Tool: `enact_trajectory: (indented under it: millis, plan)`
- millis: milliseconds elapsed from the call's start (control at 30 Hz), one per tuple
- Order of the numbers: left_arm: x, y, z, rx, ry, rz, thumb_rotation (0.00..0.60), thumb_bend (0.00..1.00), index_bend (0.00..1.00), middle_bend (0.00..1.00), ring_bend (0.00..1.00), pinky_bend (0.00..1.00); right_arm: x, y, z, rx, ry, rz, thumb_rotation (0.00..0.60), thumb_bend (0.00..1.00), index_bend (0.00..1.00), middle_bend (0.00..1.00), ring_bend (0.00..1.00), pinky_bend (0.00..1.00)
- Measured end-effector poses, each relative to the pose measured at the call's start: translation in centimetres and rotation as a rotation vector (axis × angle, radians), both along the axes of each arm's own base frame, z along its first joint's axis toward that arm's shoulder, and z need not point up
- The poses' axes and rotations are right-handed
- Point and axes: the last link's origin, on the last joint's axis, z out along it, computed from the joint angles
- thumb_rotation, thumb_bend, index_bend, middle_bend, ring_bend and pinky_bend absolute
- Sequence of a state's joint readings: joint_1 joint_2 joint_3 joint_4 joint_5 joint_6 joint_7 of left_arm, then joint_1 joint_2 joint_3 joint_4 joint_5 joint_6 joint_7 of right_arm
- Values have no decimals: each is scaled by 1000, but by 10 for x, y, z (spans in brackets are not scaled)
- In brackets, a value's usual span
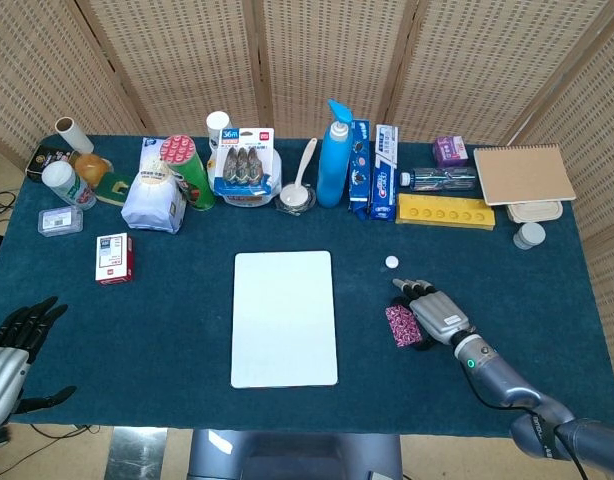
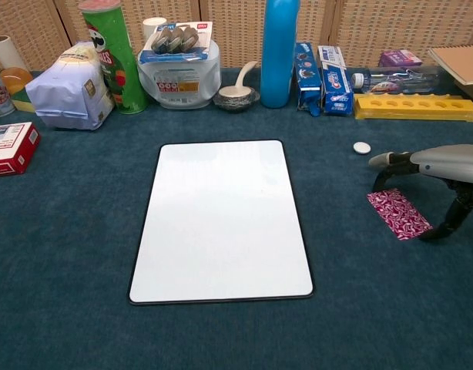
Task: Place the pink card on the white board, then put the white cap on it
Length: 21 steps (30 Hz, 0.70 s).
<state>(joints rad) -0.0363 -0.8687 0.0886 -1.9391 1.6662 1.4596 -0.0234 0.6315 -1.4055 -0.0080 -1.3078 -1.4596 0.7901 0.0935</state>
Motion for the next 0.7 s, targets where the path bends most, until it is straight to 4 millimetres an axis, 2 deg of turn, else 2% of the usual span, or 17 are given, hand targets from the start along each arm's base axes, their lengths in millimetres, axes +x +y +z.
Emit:
enact_trajectory:
  millis: [400, 700]
  plan:
    - [0, -1, 0, -3, -2, 2, 600, 55, 0, 0, 0, 0, 1, 2, 4, -7, -13, 1, 600, 253, 314, 0, 0, 0]
    - [0, -1, 1, -10, -4, 10, 600, 55, 0, 0, 0, 0, 18, 0, 10, -18, -36, 25, 600, 254, 314, 0, 0, 0]
